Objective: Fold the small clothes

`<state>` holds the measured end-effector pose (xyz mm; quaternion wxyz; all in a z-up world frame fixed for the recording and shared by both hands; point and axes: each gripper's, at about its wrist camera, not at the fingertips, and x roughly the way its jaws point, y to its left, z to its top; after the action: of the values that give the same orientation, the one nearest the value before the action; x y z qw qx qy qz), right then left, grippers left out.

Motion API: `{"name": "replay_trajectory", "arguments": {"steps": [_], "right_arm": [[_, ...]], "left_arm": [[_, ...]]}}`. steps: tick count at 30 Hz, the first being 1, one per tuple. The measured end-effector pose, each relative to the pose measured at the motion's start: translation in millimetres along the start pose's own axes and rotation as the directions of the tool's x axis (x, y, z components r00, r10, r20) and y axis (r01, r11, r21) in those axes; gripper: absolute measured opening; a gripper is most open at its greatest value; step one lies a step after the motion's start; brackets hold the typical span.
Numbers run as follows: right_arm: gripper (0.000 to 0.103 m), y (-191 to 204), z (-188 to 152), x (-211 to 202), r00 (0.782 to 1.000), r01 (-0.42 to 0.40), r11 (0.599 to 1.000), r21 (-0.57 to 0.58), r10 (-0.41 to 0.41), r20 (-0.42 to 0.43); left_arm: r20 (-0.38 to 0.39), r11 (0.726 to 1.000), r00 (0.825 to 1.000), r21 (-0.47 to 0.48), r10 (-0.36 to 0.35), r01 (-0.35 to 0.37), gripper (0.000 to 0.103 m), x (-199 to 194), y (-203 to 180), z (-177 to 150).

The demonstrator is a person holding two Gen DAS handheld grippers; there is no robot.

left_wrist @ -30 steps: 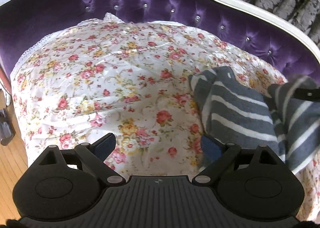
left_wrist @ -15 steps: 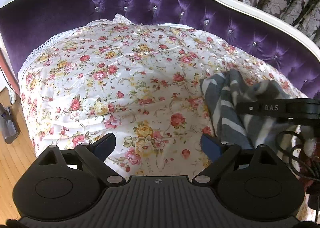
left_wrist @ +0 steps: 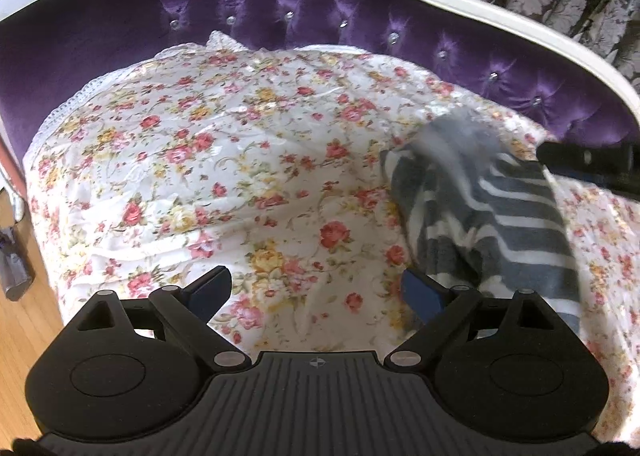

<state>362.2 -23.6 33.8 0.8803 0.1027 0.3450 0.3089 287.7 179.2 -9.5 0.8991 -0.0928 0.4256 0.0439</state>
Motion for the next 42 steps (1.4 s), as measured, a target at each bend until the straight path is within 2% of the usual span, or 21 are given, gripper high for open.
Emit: {"name": "replay_trajectory", "arguments": {"steps": [5,10,14,17,20,23,26,28,29,30,31,32,35,37,42], "right_arm": [[0.042,-9.1,-26.4,-4.0,0.997,0.081,0.993,-0.084,-0.08,0.008],[0.038,8.3,-58.6,5.7,0.996,0.092,0.972,-0.217,-0.088,0.031],[0.036,32.5,-93.6,29.2,0.999,0.038,0.938,-0.346,-0.043,-0.008],[0.036,47.4,-113.6,40.9,0.999,-0.019,0.917,-0.398,0.005,-0.037],[0.037,49.5,-117.9,33.0,0.999,-0.036,0.909,-0.416,0.035,-0.011],[0.036,34.4,-112.3,11.4,0.997,-0.071,0.933,-0.354,0.081,0.013],[0.041,9.7,-103.1,-13.9,0.997,-0.042,0.954,-0.298,0.06,0.051],[0.058,-12.7,-98.6,-29.6,0.996,-0.025,0.973,-0.227,0.045,0.083],[0.064,-25.2,-96.0,-36.1,0.994,-0.024,0.983,-0.181,0.042,0.099],[0.074,-37.0,-93.8,-39.5,0.993,-0.022,0.99,-0.137,0.037,0.113],[0.079,-50.8,-90.0,-43.3,0.991,-0.017,0.997,-0.078,0.027,0.128],[0.079,-61.3,-87.2,-44.3,0.991,-0.013,1.0,-0.029,0.016,0.135],[0.082,-86.0,-78.5,-38.9,0.99,-0.026,0.996,0.082,0.014,0.141],[0.09,-101.2,-74.1,-29.6,0.991,-0.056,0.988,0.146,0.036,0.133],[0.091,-125.5,-74.9,-7.3,0.989,-0.113,0.956,0.269,0.083,0.12]], "left_arm": [[0.032,0.998,0.997,0.014,-0.064,0.064,0.092,-4.7,-9.4,-0.7],[0.036,0.996,0.996,0.026,-0.081,0.08,0.092,1.0,-16.4,-2.1],[0.026,0.995,0.995,0.033,-0.093,0.092,0.092,6.9,-19.6,-4.0],[0.026,0.994,0.995,0.058,-0.099,0.097,0.092,10.2,-25.2,-6.2],[0.031,0.99,0.993,0.092,-0.113,0.11,0.092,12.6,-33.2,-8.9],[0.037,0.983,0.988,0.11,-0.15,0.145,0.092,14.2,-39.5,-11.4],[0.036,0.975,0.978,0.092,-0.204,0.201,0.093,18.0,-40.9,-12.6],[0.027,0.97,0.971,0.061,-0.239,0.237,0.093,22.0,-40.1,-12.6],[0.024,0.966,0.966,0.041,-0.257,0.256,0.093,24.4,-38.5,-13.2],[0.02,0.961,0.961,0.017,-0.277,0.277,0.093,27.6,-36.3,-13.5],[0.014,0.955,0.955,-0.007,-0.296,0.296,0.093,31.2,-34.2,-14.0],[0.005,0.95,0.951,-0.028,-0.31,0.31,0.093,35.2,-32.9,-14.6],[-0.022,0.947,0.948,-0.056,-0.317,0.315,0.093,44.3,-32.1,-18.5],[-0.031,0.953,0.953,-0.04,-0.303,0.302,0.093,47.2,-34.6,-20.7],[-0.049,0.954,0.954,0.012,-0.297,0.298,0.093,51.3,-43.6,-25.3]]}}
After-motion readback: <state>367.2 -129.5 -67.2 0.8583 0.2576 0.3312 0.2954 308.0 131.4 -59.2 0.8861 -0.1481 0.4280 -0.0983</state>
